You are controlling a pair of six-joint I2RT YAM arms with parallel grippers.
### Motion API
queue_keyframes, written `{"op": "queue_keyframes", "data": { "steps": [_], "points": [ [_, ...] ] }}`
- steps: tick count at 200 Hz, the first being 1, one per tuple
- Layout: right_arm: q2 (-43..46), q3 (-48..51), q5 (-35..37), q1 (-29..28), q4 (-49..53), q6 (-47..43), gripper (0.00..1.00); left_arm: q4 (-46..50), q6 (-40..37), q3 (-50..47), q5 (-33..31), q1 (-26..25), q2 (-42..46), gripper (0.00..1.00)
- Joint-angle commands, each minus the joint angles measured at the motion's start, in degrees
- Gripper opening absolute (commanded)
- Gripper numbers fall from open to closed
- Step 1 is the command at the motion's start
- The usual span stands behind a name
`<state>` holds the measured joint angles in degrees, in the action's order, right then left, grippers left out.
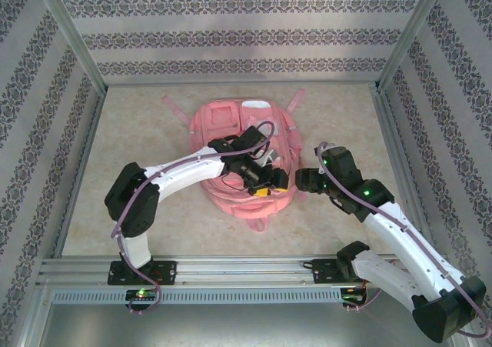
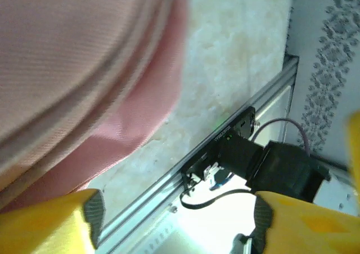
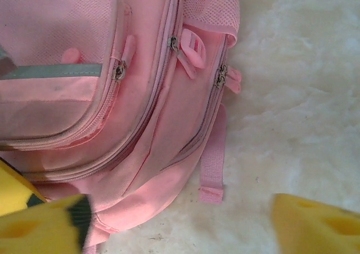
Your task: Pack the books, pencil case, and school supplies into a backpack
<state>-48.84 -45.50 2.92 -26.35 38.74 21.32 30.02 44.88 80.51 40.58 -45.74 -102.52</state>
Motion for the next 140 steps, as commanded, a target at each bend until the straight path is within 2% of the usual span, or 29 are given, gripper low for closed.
{"op": "queue_keyframes", "data": {
  "steps": [1,6,34,55,65,74,85,87,92,99,111,125,140],
  "points": [
    [1.9,-1.4,-1.2,0.4,1.6,-1.1,0.98,-5.0,-6.8,-2.9,0.4,1.1,8.6,0.96],
    [2.3,-1.2,-1.5,0.4,1.6,-1.1,0.98,-6.0,-6.7,-4.2,0.6,1.5,10.0,1.0],
    [3.6,-1.1,-6.9,1.3,0.1,-2.9,0.98,-6.4,-4.8,-9.7,-0.7,6.5,16.7,1.0],
    [4.2,-1.3,-6.9,1.3,-0.6,-4.7,0.98,-4.3,-7.9,-12.1,-4.6,9.6,21.4,1.0],
    [5.3,-0.8,-6.2,1.4,-2.0,-5.8,0.98,-1.6,-10.2,-12.1,-8.9,10.9,23.8,1.0],
    [6.3,0.0,-4.2,1.5,-3.8,-6.5,0.98,0.2,-12.7,-12.4,-15.6,12.2,26.6,1.0],
    [7.7,1.8,-1.9,1.6,-7.5,-7.2,0.98,0.4,-16.3,-14.6,-26.5,13.2,31.2,1.0],
    [7.9,2.2,-1.2,1.6,-8.0,-7.1,0.98,0.2,-16.6,-15.3,-30.8,13.3,32.1,1.0],
    [8.3,2.9,0.7,1.9,-9.8,-6.8,0.98,-1.0,-17.8,-17.4,-36.9,13.7,34.5,1.0],
    [8.3,3.9,2.6,2.3,-12.2,-6.6,0.98,-3.0,-19.5,-20.5,-42.4,15.1,37.7,1.0],
    [7.4,5.8,4.8,3.1,-16.6,-7.4,0.98,-6.1,-24.2,-25.8,-47.1,19.6,41.1,1.0],
    [5.5,8.8,9.7,4.0,-22.5,-8.4,0.98,-8.2,-26.0,-32.1,-53.6,25.2,42.6,1.0],
    [3.8,13.6,14.3,5.5,-31.6,-10.3,0.98,-11.6,-28.1,-38.3,-54.0,31.3,41.8,1.0]
  ]
}}
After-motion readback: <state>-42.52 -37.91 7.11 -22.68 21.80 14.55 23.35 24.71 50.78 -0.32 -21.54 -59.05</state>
